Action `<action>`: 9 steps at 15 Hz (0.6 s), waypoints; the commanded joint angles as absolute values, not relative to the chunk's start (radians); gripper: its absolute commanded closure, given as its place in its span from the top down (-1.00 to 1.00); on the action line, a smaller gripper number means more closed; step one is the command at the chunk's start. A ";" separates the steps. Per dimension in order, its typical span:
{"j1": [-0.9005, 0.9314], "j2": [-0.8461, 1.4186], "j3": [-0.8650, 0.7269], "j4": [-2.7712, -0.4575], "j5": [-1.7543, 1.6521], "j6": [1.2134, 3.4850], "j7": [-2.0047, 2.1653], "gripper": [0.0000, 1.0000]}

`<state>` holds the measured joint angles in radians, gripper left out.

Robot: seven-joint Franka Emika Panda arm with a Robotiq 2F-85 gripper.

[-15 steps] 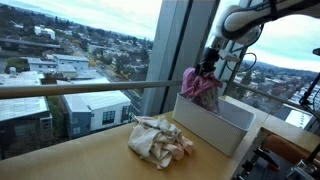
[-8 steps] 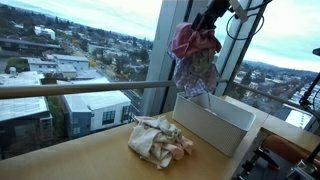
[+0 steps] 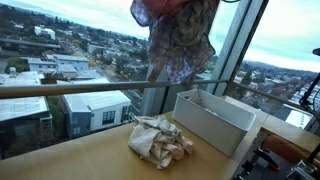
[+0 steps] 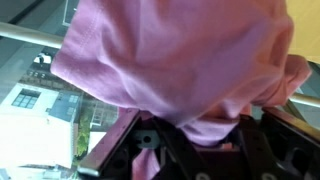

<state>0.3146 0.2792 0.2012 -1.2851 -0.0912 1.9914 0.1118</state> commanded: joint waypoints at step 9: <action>0.531 0.583 0.214 -0.683 -0.216 1.702 0.123 -0.91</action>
